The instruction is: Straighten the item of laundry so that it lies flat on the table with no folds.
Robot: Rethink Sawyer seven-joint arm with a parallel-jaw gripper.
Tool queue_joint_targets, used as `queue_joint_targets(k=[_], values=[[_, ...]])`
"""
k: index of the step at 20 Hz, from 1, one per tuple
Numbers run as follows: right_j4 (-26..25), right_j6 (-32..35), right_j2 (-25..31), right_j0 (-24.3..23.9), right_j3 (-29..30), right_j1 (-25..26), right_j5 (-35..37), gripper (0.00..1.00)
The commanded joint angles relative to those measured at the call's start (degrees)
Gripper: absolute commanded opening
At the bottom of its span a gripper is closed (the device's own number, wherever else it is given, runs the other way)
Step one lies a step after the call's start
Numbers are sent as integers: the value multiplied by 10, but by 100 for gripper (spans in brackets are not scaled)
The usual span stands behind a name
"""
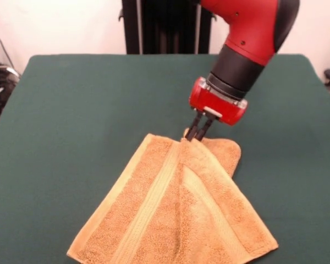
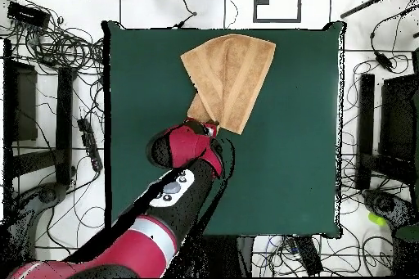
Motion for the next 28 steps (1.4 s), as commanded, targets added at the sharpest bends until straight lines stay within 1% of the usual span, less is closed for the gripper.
queue_joint_targets(k=[1,5,8,12,17,24,26,28], values=[[-67,-58,89,-64,-1,-55,149,0],[-80,-46,98,-81,-7,-70,166,0],[-80,-19,108,-83,-6,-84,183,0],[-74,16,110,-73,-16,-87,204,0],[-56,43,121,-67,-24,-88,225,0],[-44,74,118,-60,-31,-81,238,0],[-33,92,120,-58,-30,-80,243,0],[-10,116,134,-61,-27,-81,243,0]])
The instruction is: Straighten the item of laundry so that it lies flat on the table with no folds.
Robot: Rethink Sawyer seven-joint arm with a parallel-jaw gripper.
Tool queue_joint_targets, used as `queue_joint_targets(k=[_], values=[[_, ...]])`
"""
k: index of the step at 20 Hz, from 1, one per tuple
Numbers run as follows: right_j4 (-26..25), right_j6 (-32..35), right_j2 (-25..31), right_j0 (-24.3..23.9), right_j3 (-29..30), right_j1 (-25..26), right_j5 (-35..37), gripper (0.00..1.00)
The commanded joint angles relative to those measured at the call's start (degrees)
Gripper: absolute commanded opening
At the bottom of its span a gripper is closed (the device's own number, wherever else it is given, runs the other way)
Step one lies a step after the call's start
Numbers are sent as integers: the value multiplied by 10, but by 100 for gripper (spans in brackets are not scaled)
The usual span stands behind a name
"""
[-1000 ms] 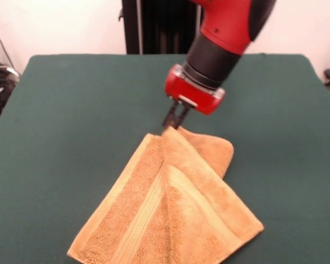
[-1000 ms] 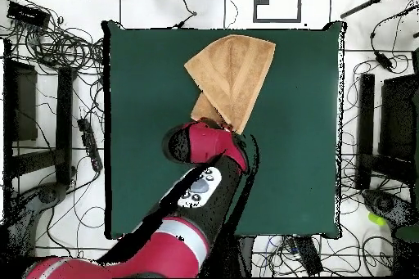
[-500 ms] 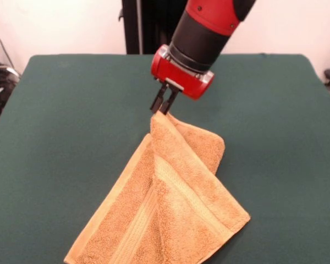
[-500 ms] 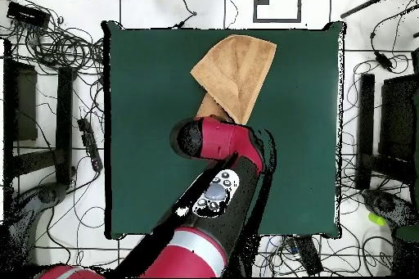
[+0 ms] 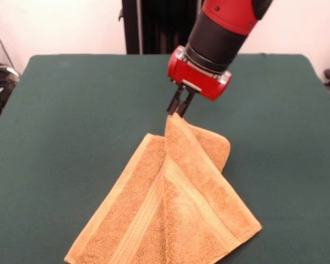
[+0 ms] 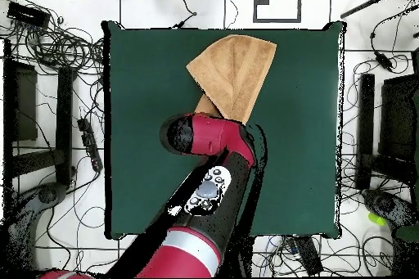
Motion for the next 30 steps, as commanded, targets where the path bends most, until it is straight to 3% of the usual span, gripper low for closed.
queue_joint_targets(k=[1,7,17,30], values=[[63,129,104,14,-6,16,66,0],[133,161,149,5,6,15,34,0],[152,180,89,57,-68,55,108,0],[195,274,59,105,-181,114,185,0]])
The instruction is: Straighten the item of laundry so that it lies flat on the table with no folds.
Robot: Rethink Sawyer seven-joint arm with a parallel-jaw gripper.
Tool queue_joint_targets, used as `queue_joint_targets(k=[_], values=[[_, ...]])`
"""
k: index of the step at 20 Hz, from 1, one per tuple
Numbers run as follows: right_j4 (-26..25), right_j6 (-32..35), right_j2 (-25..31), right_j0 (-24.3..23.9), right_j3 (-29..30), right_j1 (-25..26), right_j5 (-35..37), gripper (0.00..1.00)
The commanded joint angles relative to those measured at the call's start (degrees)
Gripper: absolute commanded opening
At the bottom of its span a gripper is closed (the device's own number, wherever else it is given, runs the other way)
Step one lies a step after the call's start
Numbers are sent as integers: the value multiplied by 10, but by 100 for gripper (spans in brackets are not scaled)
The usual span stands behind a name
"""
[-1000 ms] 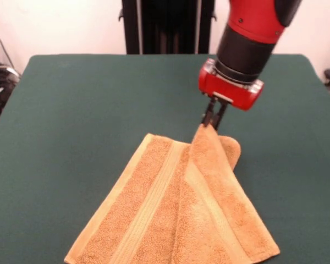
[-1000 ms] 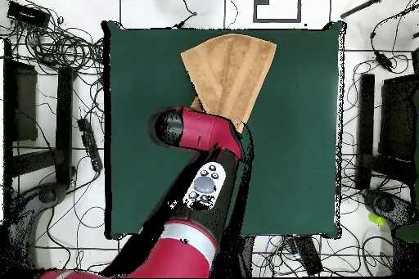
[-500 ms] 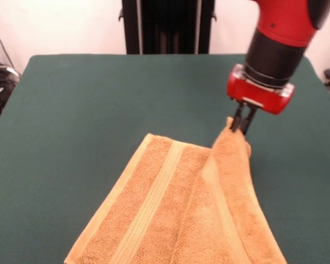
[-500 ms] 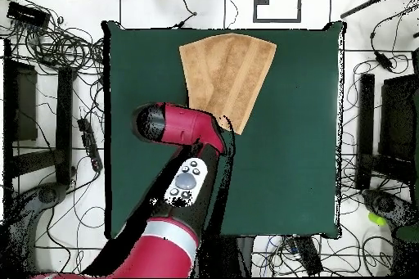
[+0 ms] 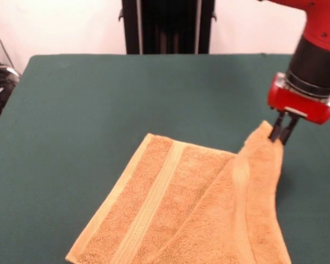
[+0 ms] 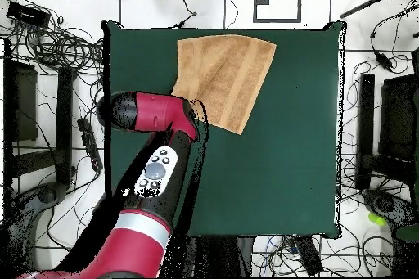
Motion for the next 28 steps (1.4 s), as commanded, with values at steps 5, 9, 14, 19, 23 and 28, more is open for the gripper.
queue_joint_targets(k=[5,9,14,19,23,28], values=[[62,259,29,38,-102,78,108,0],[61,267,27,41,-110,91,93,0],[53,266,24,43,-98,88,76,0],[33,249,4,39,-105,90,66,100],[32,234,11,32,-85,74,63,100],[35,201,33,10,-34,25,50,100]])
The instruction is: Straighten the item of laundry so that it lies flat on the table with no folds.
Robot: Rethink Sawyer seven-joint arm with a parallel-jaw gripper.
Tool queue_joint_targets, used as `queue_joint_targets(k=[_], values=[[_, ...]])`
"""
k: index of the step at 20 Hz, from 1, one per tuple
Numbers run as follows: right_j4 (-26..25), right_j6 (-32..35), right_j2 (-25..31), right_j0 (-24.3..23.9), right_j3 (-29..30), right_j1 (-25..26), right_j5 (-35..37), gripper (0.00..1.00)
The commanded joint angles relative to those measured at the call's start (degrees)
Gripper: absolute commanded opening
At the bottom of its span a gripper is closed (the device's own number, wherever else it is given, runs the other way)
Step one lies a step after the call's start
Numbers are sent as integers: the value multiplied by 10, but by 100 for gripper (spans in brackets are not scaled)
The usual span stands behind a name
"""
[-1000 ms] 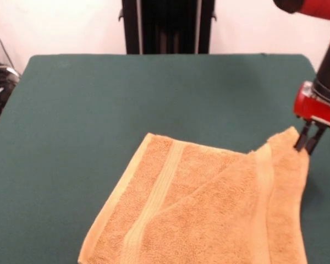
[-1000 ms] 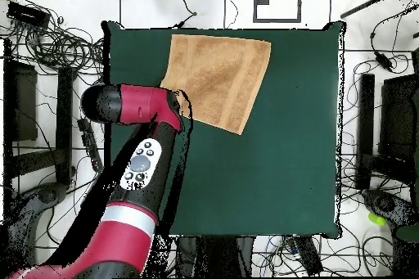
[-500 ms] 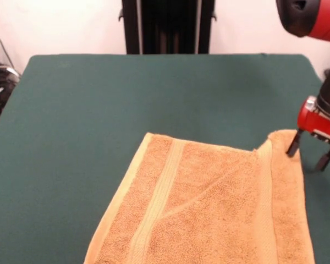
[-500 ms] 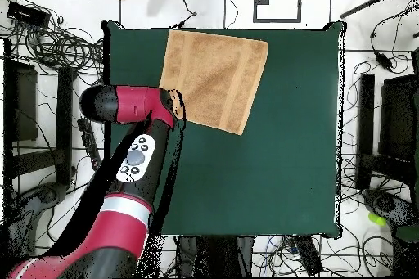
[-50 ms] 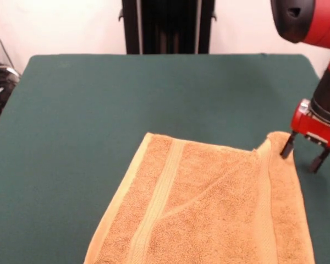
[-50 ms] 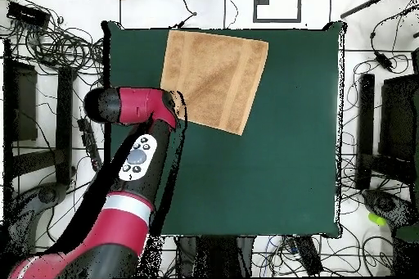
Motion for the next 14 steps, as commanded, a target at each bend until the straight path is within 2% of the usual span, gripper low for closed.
queue_joint_targets(k=[1,3,6,10,14], values=[[6,72,55,-21,78,-80,21,100],[-1,38,52,-40,101,-130,53,100],[5,36,45,-63,105,-185,128,100],[-11,2,42,-103,71,-239,248,100],[-42,-56,46,-149,17,-267,345,100]])
